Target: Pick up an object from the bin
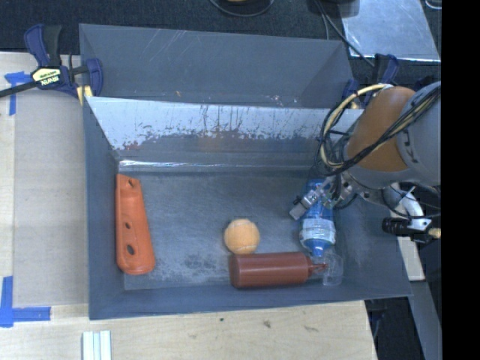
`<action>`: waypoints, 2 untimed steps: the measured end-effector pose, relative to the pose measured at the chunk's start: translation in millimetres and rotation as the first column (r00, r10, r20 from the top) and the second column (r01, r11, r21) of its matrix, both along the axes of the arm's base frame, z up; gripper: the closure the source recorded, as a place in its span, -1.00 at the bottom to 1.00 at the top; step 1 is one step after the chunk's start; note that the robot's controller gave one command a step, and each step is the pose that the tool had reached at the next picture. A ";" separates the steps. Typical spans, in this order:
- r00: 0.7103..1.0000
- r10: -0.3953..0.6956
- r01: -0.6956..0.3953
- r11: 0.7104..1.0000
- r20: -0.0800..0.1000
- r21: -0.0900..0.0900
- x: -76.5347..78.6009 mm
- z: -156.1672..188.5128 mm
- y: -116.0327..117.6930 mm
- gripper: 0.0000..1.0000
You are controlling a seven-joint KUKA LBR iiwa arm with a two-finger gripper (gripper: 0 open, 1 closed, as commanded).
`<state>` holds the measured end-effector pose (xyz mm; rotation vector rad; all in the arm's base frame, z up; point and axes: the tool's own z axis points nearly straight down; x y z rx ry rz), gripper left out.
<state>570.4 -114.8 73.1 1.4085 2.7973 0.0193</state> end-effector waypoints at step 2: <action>0.983 -0.182 0.182 0.983 -0.003 0.031 -8.9 -0.8 -9.3 1.00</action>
Offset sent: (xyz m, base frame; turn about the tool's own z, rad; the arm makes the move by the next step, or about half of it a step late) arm -0.0148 -0.0267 -0.0031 0.2042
